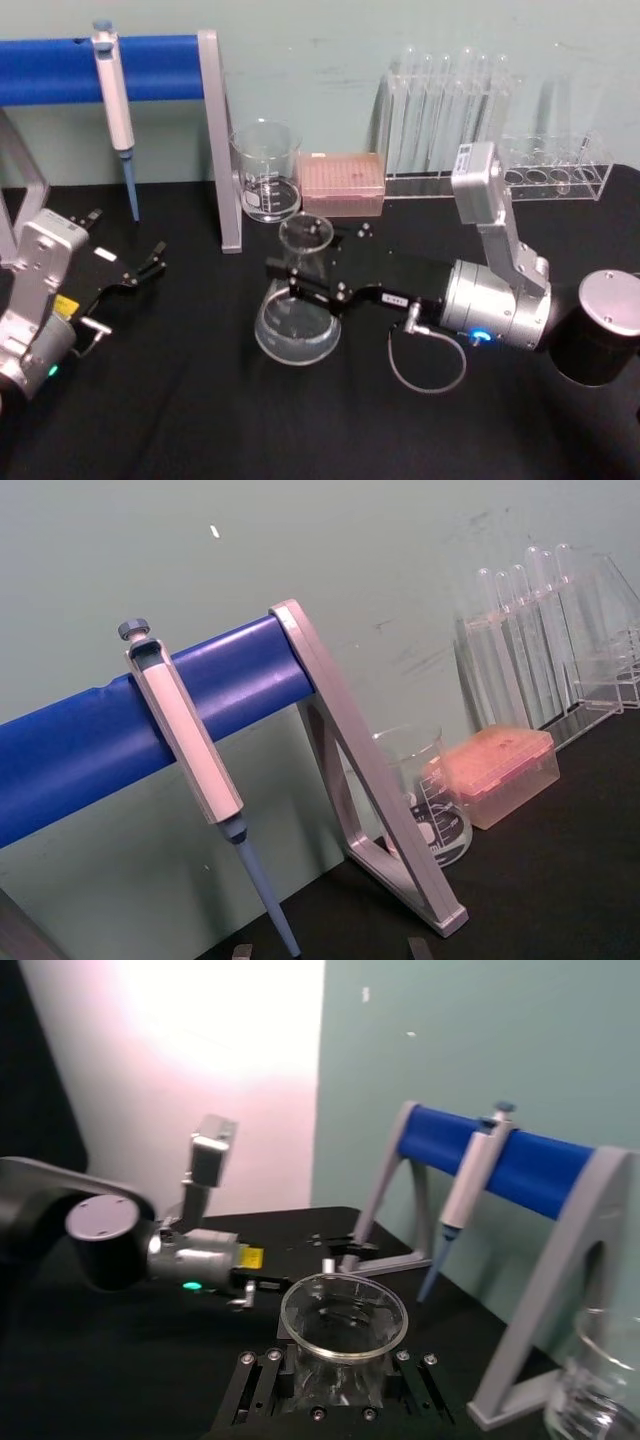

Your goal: Grasp the erlenmeyer flask with one hand, shake it three times, then place it back.

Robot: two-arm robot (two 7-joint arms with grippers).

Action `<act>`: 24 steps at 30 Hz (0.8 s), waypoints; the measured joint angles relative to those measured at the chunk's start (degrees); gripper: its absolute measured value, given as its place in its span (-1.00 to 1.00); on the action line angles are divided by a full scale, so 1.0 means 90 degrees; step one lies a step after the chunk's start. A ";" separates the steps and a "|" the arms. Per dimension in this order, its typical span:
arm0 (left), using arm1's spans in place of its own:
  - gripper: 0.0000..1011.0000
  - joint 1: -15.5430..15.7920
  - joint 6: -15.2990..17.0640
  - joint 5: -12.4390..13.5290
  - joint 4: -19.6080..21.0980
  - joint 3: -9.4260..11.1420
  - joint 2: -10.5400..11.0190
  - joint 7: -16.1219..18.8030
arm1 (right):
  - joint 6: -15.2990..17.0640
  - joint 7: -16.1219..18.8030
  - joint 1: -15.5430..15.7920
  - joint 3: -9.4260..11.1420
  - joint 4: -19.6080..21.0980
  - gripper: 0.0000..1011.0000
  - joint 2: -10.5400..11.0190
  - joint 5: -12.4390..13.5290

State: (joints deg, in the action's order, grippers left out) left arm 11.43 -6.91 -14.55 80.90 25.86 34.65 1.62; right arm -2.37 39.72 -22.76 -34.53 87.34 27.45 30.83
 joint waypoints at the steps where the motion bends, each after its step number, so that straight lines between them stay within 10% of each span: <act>1: 0.98 0.0000 0.0000 0.0000 0.0000 0.0000 0.0000 0.0000 | 0.0000 -0.0047 0.0004 0.0017 -0.0007 -0.11 -0.0007 -0.0003; 24: 0.98 0.0000 0.0000 0.0000 0.0000 0.0000 0.0000 0.0000 | 0.0155 -0.2151 0.0400 0.1003 -0.0162 -0.11 -0.0425 -0.0585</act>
State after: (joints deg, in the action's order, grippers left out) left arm 11.43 -6.91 -14.55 80.90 25.86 34.65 1.62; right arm -0.98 20.37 -19.16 -25.50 85.88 23.62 25.56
